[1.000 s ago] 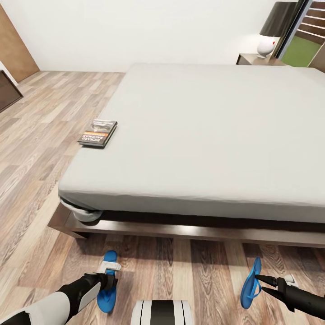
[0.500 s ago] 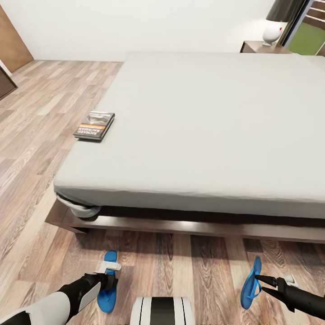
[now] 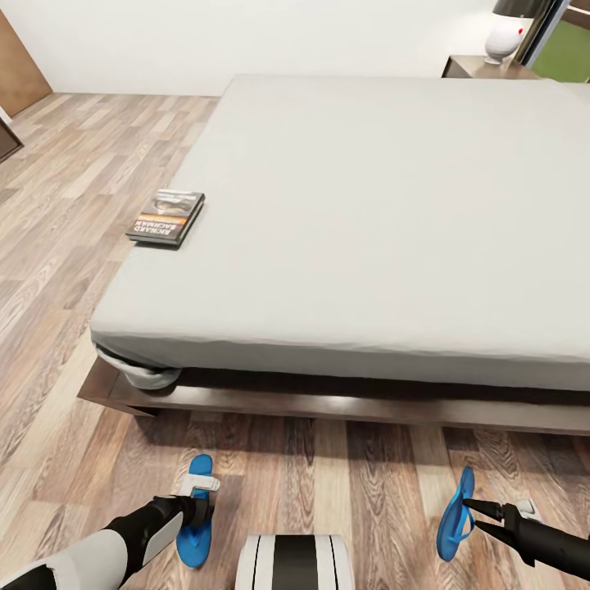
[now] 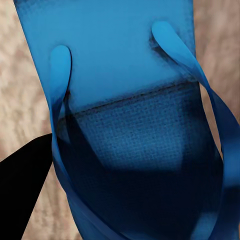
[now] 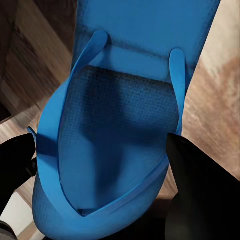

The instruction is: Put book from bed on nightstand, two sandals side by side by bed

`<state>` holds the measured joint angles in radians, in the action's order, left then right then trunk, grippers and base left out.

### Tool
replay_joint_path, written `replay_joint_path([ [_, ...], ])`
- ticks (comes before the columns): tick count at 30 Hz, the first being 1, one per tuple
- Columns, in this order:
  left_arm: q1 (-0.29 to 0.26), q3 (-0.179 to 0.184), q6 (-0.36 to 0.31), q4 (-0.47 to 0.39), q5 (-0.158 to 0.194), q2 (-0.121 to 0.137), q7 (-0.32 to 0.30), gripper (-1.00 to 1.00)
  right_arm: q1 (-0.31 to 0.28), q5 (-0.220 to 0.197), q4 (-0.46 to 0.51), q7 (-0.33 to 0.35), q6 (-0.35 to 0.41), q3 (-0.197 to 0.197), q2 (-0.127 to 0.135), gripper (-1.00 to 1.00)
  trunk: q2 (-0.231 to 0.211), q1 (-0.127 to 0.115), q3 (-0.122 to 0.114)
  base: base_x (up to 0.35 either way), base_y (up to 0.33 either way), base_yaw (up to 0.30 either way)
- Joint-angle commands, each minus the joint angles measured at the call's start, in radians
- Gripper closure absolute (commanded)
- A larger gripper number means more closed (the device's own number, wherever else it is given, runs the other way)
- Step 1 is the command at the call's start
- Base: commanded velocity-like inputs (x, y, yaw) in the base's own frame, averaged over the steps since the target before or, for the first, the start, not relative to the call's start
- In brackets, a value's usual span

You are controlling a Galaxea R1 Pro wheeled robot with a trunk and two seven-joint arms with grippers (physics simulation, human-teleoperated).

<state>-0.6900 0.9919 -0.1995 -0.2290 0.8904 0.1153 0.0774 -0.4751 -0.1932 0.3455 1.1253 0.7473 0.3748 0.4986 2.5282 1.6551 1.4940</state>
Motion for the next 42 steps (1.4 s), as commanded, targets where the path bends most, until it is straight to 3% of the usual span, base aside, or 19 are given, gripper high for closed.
replay_joint_path([
  [1,0.0,0.008,-0.004,-0.004,0.01,0.001,0.009,1.0,0.0,-0.002,0.0,0.001,0.006,0.002,0.0,1.0,0.0,0.0,0.001,0.0,0.0,0.0],
  [6,0.0,0.008,-0.004,-0.004,0.01,0.001,0.009,1.0,0.0,-0.002,0.0,0.001,0.006,0.002,0.0,1.0,0.001,0.002,0.02,0.0,0.0,0.0],
  [16,0.0,0.009,0.002,-0.004,0.01,0.001,0.008,1.0,0.0,-0.002,0.0,0.001,0.006,0.002,0.0,1.0,0.001,0.002,0.02,0.0,0.0,0.0],
  [23,0.0,0.011,0.106,-0.004,0.01,0.003,0.009,1.0,0.0,-0.002,0.0,0.001,0.006,0.002,0.0,1.0,0.001,0.002,0.02,0.0,0.0,0.0],
  [36,0.0,0.013,0.117,-0.004,0.009,0.003,0.009,1.0,0.0,-0.002,0.0,0.001,0.006,0.002,0.0,1.0,0.001,0.002,0.02,0.0,0.0,0.0],
  [42,0.0,0.011,0.117,-0.004,0.009,0.003,0.009,1.0,0.0,-0.002,0.0,0.001,0.006,0.002,0.0,1.0,0.003,0.005,0.043,0.0,0.0,0.0],
])
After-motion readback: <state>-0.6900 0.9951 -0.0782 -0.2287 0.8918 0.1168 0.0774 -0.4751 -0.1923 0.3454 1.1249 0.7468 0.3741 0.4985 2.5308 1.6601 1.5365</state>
